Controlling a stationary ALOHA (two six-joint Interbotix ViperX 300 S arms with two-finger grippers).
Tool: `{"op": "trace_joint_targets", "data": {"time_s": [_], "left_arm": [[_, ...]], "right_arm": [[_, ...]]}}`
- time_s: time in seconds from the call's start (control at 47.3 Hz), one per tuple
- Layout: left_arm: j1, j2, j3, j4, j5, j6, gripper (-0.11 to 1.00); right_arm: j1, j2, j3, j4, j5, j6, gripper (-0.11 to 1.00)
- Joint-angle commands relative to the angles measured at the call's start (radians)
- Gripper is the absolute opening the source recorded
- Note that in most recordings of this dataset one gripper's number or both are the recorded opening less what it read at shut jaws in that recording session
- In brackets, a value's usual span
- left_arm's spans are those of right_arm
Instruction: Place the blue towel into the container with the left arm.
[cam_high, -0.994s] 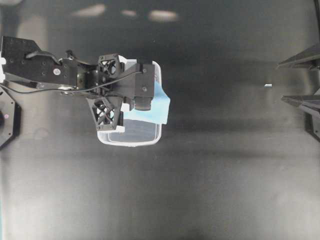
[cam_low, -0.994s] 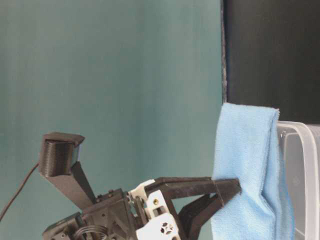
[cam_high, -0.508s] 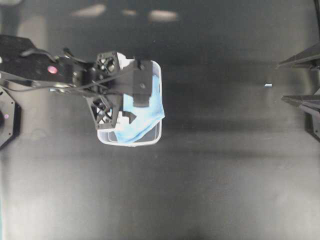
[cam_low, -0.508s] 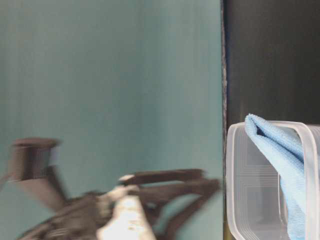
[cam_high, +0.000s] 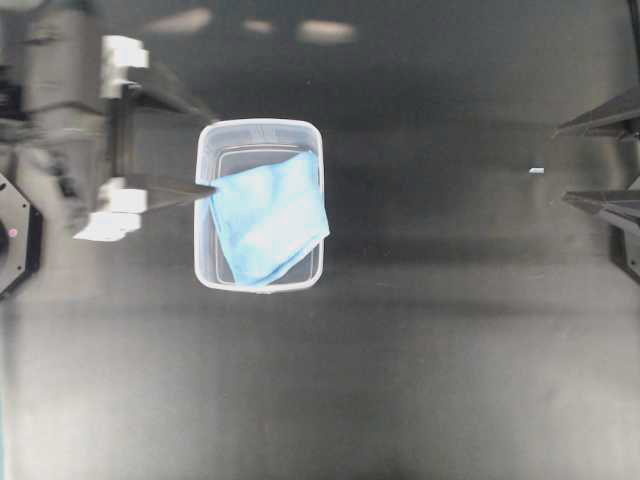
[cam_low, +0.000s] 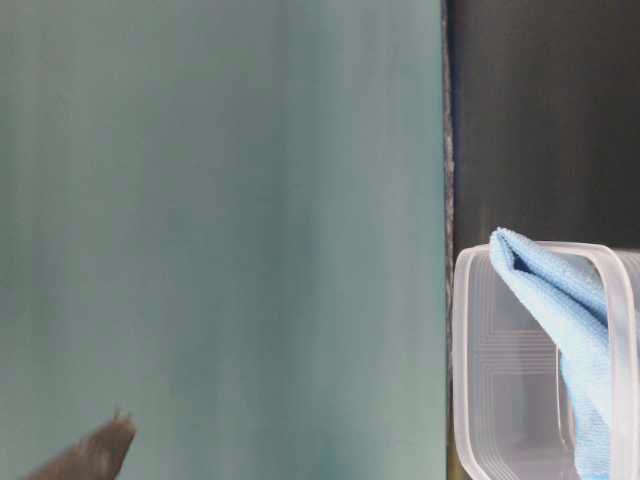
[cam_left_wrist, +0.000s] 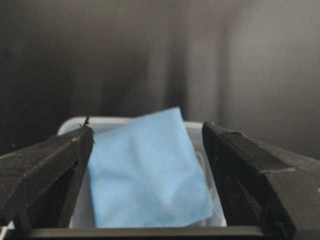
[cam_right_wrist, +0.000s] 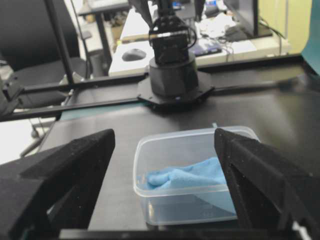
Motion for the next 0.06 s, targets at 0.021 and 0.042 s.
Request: {"op": "trace_joint_targets", "data": {"time_s": [0.021,0.042], "left_arm": [[-0.014,-0.083,0.051,0.003,-0.052,-0.005,0.84],[-0.015,-0.094,0.061,0.003,-0.06,-0.005,0.84]], "right_arm": [[0.002,0.006,-0.005,0.003,-0.011,0.002,0.78],[0.002,0.006,-0.005,0.003,-0.011,0.002,0.78]]}}
